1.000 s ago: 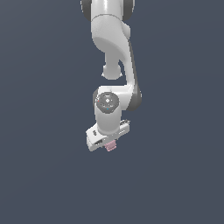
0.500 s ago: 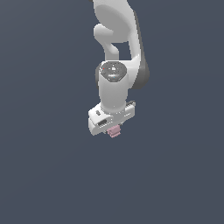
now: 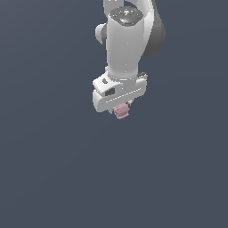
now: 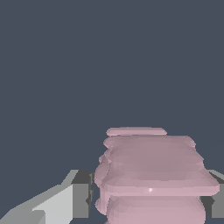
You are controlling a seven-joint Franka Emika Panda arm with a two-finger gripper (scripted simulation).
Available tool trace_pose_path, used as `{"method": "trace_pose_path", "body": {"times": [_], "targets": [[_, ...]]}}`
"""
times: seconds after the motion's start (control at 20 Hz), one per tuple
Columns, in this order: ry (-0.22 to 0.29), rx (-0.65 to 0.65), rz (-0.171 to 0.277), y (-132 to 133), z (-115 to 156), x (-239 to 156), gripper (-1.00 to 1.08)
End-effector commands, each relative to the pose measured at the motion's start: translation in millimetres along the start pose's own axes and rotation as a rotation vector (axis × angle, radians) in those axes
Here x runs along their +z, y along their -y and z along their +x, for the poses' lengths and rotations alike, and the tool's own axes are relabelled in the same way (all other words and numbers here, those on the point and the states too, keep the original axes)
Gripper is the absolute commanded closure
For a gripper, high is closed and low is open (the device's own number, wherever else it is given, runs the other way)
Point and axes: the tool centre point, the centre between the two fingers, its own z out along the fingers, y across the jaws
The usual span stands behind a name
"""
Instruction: Pick up the object and move it to a goal position.
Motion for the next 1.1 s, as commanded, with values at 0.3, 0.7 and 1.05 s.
{"method": "trace_pose_path", "body": {"times": [0.3, 0.7, 1.05], "targets": [[0.000, 0.000, 0.000, 31.6, -20.8, -85.2, 1.08], [-0.001, 0.000, 0.001, 49.1, -31.4, -136.3, 1.08], [-0.001, 0.000, 0.001, 53.4, -33.8, -150.2, 1.08]]}}
